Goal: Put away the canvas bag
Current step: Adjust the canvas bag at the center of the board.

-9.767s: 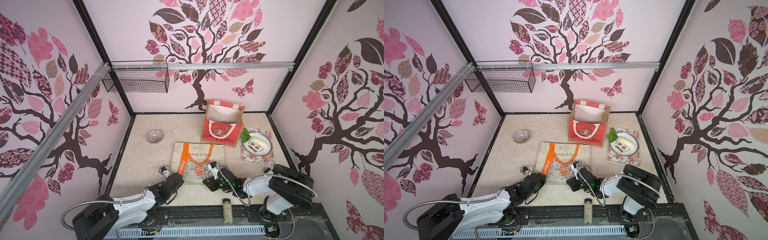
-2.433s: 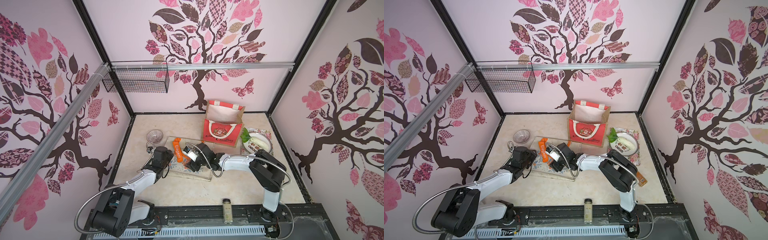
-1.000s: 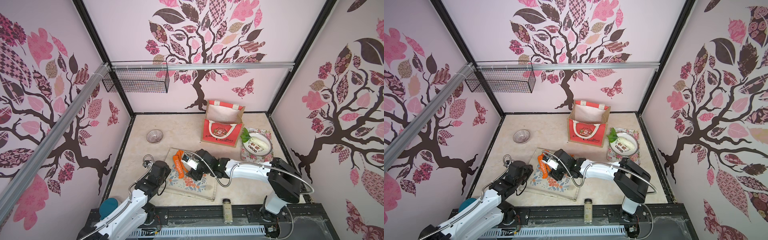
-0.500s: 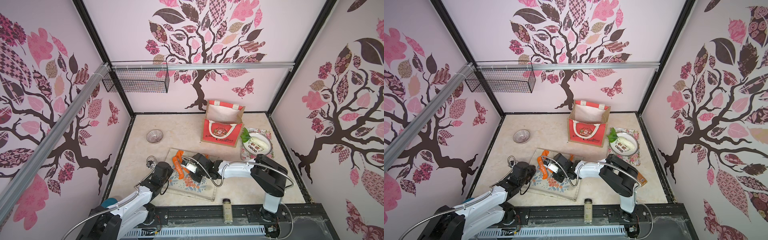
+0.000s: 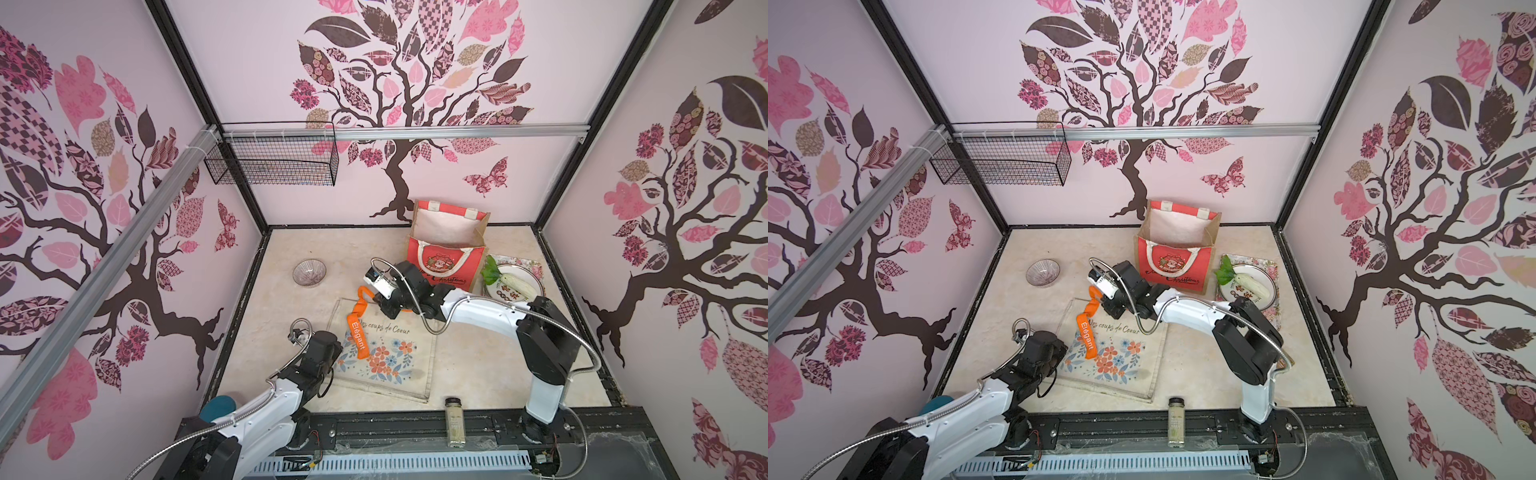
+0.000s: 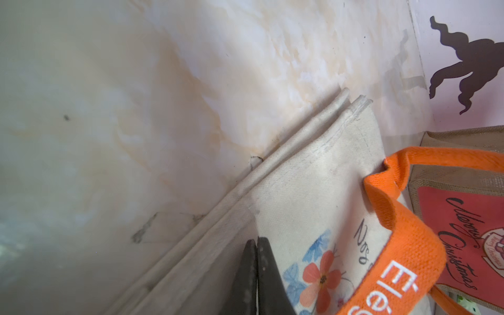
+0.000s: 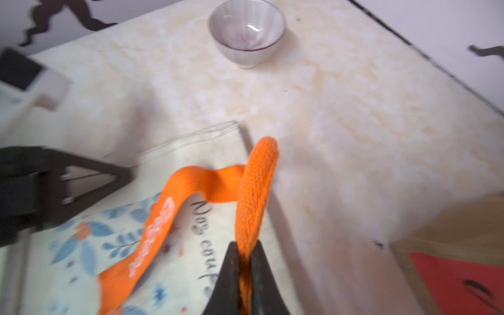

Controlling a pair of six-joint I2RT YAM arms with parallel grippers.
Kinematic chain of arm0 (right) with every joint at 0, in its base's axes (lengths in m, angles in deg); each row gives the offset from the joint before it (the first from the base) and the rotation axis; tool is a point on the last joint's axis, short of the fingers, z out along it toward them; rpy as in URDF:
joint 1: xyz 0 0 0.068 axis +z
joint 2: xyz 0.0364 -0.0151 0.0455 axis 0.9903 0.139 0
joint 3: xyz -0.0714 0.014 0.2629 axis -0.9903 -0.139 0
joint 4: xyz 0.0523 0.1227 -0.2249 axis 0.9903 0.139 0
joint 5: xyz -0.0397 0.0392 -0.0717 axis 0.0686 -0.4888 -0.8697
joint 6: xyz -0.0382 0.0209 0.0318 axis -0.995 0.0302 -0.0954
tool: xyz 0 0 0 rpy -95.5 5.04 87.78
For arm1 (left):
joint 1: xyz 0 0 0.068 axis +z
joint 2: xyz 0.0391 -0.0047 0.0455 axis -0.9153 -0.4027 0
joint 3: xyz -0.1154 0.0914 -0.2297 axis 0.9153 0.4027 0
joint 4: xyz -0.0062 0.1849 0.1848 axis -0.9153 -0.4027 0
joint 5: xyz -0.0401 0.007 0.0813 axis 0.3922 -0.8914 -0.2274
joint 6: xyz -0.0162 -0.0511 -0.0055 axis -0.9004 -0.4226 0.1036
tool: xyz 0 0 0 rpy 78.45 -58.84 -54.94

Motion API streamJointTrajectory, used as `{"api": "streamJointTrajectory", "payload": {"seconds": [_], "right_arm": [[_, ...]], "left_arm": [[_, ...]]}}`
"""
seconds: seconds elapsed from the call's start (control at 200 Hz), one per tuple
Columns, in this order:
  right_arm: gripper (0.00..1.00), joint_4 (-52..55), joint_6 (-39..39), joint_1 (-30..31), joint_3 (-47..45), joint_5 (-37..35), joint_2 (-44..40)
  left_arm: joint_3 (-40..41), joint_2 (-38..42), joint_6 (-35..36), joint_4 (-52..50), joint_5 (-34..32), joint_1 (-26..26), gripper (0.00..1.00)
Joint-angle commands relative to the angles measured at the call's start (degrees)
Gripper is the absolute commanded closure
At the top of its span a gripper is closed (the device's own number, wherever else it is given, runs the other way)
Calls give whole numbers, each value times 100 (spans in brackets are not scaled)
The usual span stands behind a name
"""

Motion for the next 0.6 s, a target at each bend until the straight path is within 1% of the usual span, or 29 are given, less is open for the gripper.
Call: {"api": "streamJointTrajectory", "payload": {"seconds": [0.0, 0.075, 0.155, 0.175, 0.195, 0.235, 0.285, 0.36, 0.425, 0.475, 0.53, 0.595], "right_arm": [[85, 327, -359, -107, 545, -1127, 591], [72, 334, -442, -185, 889, -1711, 967], [48, 549, -328, -286, 1310, -2010, 1341], [44, 583, -302, -304, 1392, -2057, 1405], [41, 615, -288, -320, 1459, -2120, 1457], [39, 607, -279, -325, 1580, -2205, 1522], [36, 612, -278, -332, 1663, -2081, 1507], [35, 543, -239, -324, 1635, -1847, 1382], [35, 558, -259, -291, 1526, -1909, 1243], [35, 579, -228, -292, 1351, -1967, 1068], [32, 571, -184, -299, 1060, -1982, 780], [28, 443, -68, -299, 599, -1666, 315]], "left_arm": [[342, 186, 57, -691, -156, -13, 93], [384, 184, 29, -702, -148, -13, 93], [369, 139, 2, -728, -112, -13, 93], [360, 140, 1, -733, -104, -13, 93], [358, 138, 2, -733, -91, -13, 93], [351, 154, -4, -736, -69, -13, 93], [314, 197, -4, -827, -67, -13, 93], [290, 342, 19, -977, -89, -9, 93], [273, 518, 59, -1059, -78, -13, 93], [260, 669, 57, -1160, -45, -11, 93], [199, 860, 95, -1265, 61, -12, 92], [51, 1176, 305, -1341, 244, -13, 88]]}}
